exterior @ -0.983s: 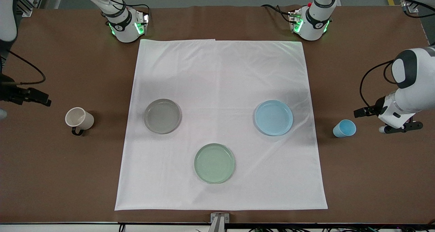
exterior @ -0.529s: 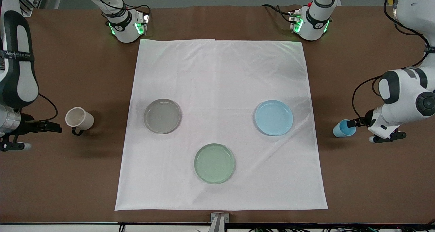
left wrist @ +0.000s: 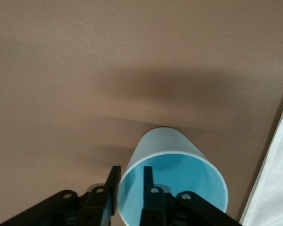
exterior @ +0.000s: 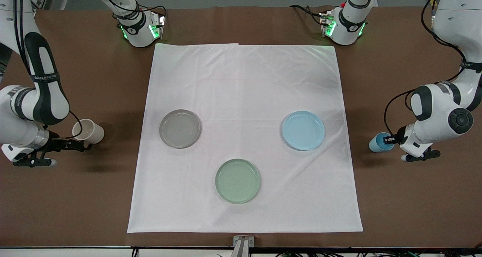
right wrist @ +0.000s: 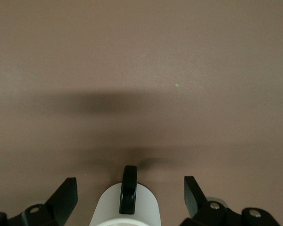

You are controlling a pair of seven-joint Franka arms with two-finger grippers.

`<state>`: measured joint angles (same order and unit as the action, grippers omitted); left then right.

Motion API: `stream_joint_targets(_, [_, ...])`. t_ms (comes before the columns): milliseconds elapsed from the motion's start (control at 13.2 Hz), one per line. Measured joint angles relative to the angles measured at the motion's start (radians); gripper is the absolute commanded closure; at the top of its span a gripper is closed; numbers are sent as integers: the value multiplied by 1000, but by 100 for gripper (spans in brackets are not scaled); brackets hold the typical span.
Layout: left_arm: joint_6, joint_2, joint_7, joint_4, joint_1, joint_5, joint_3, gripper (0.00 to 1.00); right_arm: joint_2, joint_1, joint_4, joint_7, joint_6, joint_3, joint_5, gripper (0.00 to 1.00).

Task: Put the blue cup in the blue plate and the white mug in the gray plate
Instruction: 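Grasp the blue cup with the left gripper and lift it, then lower the blue cup onto the blue plate and open the left gripper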

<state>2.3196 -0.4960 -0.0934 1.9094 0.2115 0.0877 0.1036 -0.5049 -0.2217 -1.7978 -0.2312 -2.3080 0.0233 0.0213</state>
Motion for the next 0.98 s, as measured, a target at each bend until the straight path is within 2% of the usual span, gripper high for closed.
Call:
stream_joint_targets(151, [-1, 1, -1, -5, -2, 0, 10, 100, -8, 0, -36, -1, -61, 0, 0, 1])
stream_joint_targets(454, [-77, 46, -10, -14, -2, 0, 100, 100, -26, 0, -66, -5, -93, 0, 0, 21])
stream_joint_targets(529, [-102, 63, -26, -14, -2, 0, 128, 100, -28, -1, -70, -5, -93, 0, 0, 29])
stream_joint_targets(681, [-133, 86, -100, -14, -3, 0, 192, 100, -29, -5, -78, -13, -93, 1, 0, 40])
stream_joint_targets(832, [-141, 88, -211, -12, -8, 0, 263, 100, -29, -11, -81, -48, -93, 1, 0, 46])
stream_joint_targets(983, [-140, 85, -314, -6, -37, 0, 304, 100, -29, -13, -82, -58, -93, 1, 0, 49])
